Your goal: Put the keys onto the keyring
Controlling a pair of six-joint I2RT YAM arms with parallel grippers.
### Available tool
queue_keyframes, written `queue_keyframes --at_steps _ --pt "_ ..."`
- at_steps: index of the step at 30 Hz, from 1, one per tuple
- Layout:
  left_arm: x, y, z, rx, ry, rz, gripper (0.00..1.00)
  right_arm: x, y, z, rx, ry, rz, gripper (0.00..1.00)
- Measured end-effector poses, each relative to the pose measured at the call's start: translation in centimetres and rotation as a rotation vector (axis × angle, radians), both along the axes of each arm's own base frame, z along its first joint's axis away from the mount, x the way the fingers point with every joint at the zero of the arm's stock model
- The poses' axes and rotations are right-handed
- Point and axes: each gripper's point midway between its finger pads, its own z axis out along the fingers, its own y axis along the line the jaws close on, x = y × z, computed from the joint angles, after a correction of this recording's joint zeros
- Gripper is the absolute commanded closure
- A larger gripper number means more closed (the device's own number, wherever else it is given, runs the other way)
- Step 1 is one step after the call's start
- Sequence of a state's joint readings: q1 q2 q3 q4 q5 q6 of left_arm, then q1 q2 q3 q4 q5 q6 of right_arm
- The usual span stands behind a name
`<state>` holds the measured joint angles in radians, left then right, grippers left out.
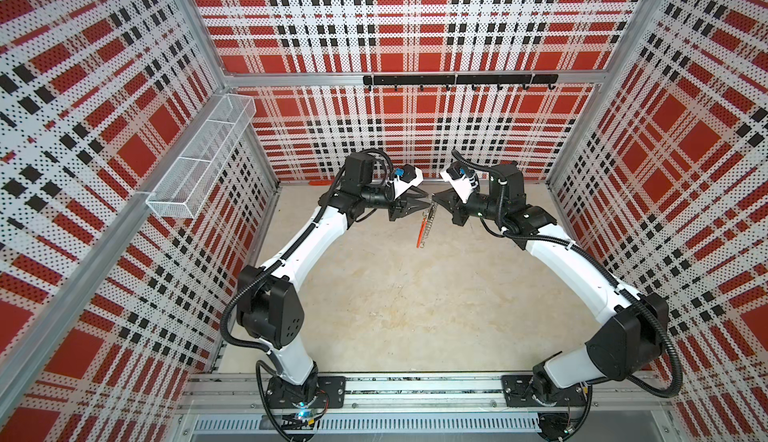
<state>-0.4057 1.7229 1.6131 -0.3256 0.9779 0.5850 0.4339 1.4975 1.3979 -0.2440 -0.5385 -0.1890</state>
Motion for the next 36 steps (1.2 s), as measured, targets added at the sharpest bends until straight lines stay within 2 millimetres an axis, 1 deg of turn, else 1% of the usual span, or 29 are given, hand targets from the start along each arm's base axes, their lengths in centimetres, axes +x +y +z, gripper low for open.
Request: queue_keyframes --at_steps 7,18,24,28,36 --pt "0.0 0.0 0.7 -0.007 -0.012 -0.003 0.63 -0.6 0.3 0.3 0.004 -0.002 0.018 1.00" --pt "0.0 0.0 0.8 -0.009 -0.004 -0.002 0.64 -1.5 0.6 1.1 0.017 -0.014 0.042 1.00" --pt "0.0 -0.1 1.0 -0.015 0.000 -0.007 0.79 -1.6 0.8 1.1 0.015 -0.017 0.045 1.00" --pt "-0.2 -0.1 1.0 -0.017 0.020 -0.019 1.00 -1.4 0.6 1.1 0.004 -0.023 0.029 1.00" --pt "-0.1 0.0 1.2 -0.023 0.034 -0.020 1.00 -1.6 0.6 1.2 -0.001 -0.022 0.030 1.00"
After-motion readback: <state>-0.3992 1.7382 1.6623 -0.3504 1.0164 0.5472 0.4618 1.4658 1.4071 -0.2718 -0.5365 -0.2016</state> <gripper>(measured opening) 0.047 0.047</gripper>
